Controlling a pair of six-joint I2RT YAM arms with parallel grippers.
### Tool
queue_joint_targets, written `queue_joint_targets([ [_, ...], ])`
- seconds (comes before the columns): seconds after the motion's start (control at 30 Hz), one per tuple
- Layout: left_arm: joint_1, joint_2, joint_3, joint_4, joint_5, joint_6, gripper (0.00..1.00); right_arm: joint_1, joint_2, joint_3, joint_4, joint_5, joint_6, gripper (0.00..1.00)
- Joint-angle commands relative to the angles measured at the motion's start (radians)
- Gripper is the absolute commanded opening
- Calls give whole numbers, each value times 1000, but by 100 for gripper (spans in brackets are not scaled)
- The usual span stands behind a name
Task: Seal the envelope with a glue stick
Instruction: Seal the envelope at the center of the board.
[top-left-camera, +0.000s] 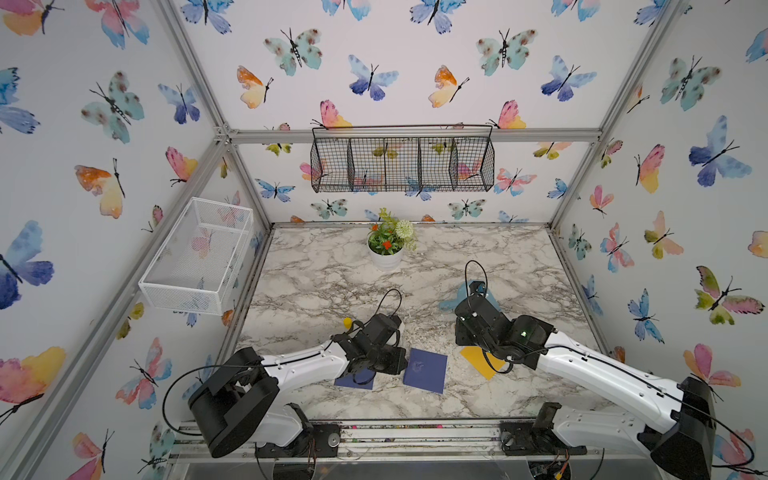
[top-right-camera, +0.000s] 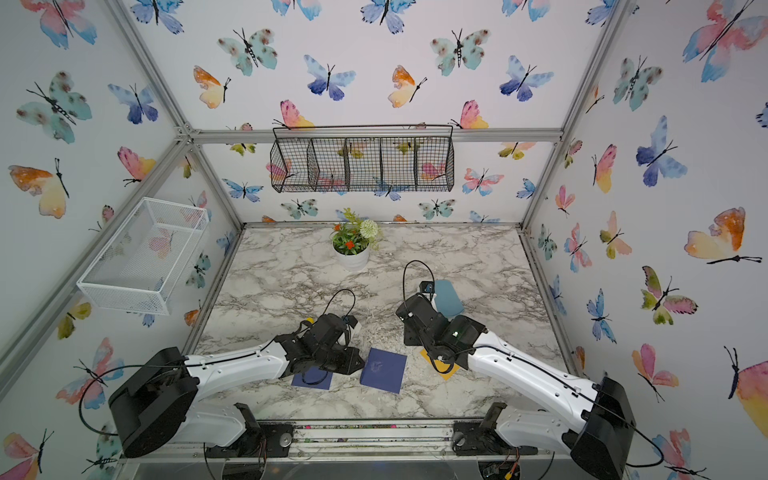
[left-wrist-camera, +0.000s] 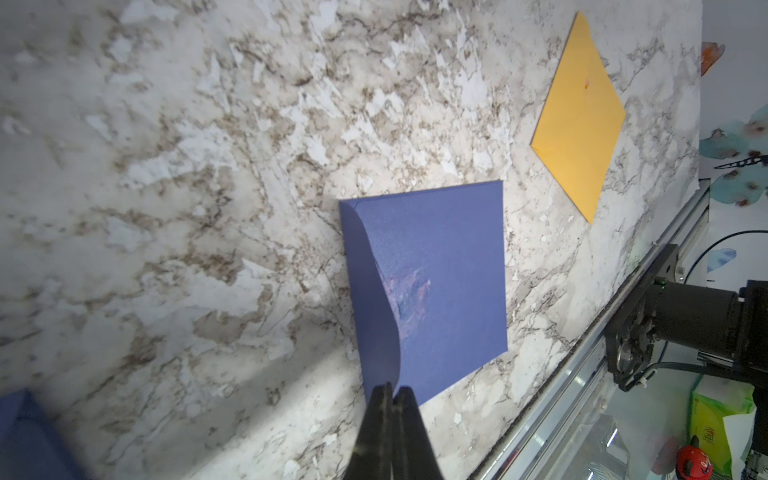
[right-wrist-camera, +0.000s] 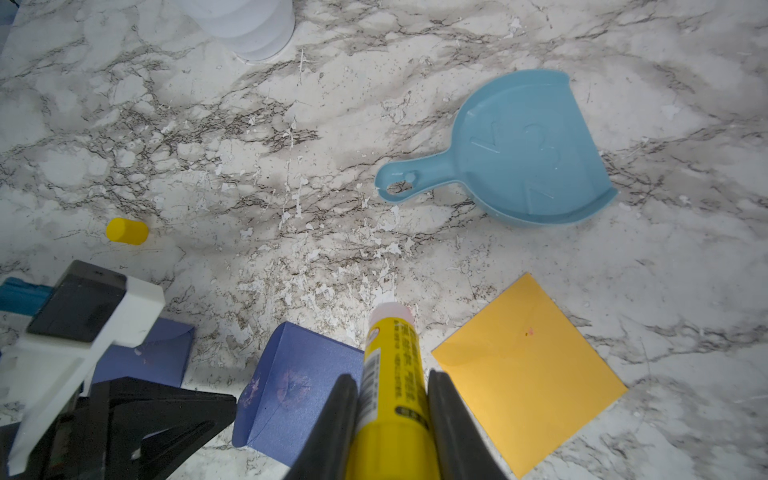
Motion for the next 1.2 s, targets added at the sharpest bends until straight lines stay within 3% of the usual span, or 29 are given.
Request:
queue_joint_targets([
  [0.0,1,17,1,28,30,5,6,-6,-16,16,-24,-2,1,3],
  [0.7,-13,123,3,122,81,-16,3,-6,-28,-8,-16,-27,20,3],
  [1.17,-21,175,-7,139,73,-18,10,-6,-42,-20,-21,-30,29,3],
])
